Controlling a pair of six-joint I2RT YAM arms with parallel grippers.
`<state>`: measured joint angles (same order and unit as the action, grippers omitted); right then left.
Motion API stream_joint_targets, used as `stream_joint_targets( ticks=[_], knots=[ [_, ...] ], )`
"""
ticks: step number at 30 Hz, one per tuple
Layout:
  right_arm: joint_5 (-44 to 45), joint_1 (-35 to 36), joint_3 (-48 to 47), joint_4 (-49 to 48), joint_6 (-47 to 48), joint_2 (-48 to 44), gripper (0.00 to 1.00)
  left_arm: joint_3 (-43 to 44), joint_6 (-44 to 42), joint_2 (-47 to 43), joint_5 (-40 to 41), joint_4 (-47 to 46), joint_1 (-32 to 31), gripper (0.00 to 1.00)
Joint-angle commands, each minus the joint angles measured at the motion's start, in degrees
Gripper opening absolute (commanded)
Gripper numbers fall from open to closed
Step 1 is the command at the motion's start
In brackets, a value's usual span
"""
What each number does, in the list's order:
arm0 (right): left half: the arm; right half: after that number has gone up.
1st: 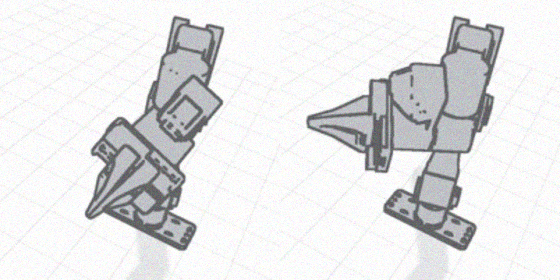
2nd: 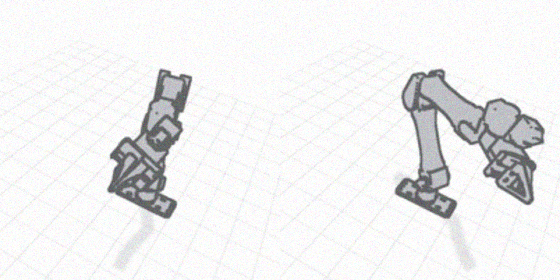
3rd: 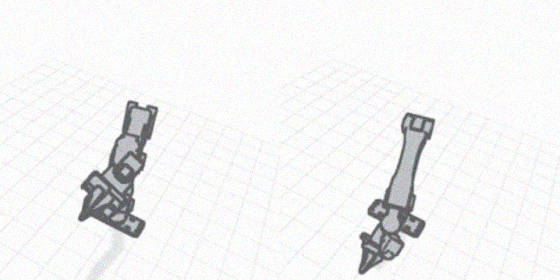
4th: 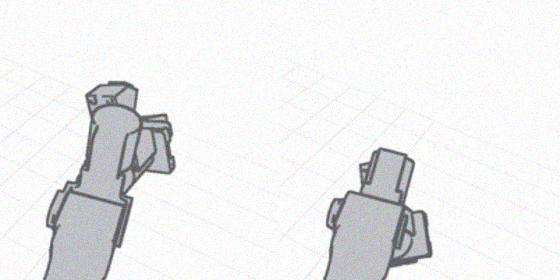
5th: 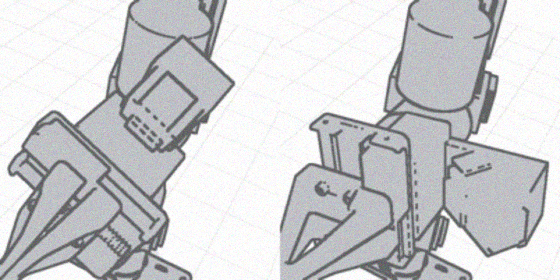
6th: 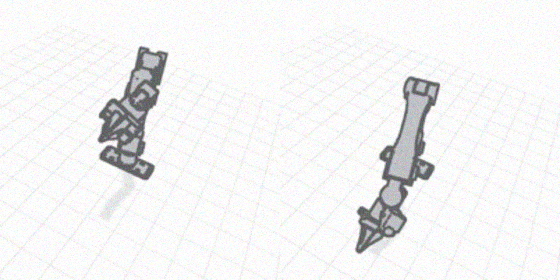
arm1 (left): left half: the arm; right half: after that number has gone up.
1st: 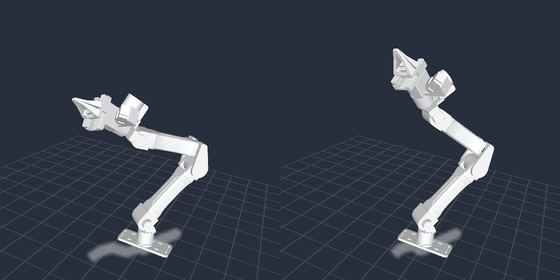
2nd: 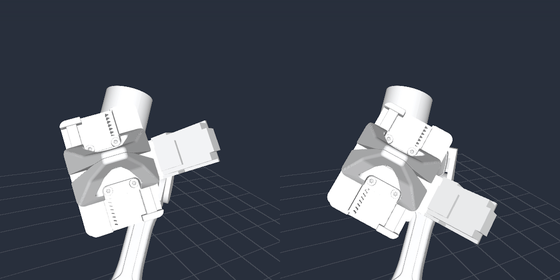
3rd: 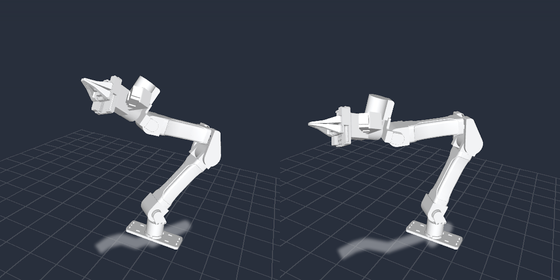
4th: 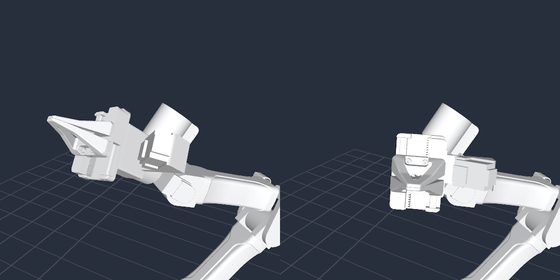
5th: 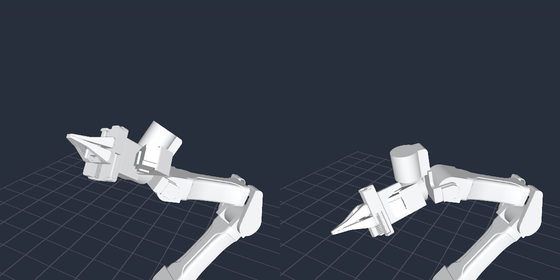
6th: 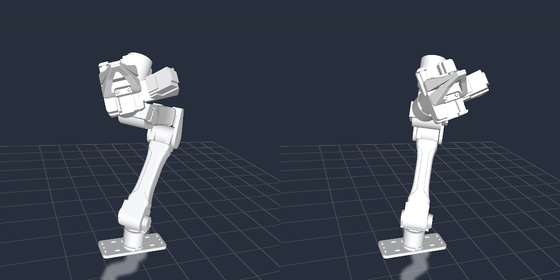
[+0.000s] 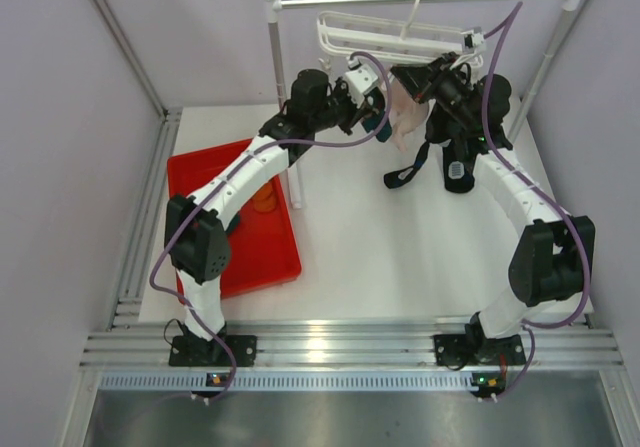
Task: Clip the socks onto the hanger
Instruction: Clamp the sock onto the hanger.
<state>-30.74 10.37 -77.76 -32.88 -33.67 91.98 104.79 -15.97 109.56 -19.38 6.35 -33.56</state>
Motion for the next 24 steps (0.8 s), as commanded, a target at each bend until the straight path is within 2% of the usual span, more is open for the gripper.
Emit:
stream_joint_targets(
  ticks=[1, 24],
  knots=[
    [0.5, 0.3, -2.6, -1.7, -0.3, -0.1, 0.0, 2.6, 1.5, -0.7, 0.8, -4.9, -0.4, 0.0],
    [1.2, 0.9, -2.8, -0.5, 2.9, -0.3, 0.0, -1.0, 4.5, -3.9, -1.0, -13.6, -1.2, 0.0]
  ],
)
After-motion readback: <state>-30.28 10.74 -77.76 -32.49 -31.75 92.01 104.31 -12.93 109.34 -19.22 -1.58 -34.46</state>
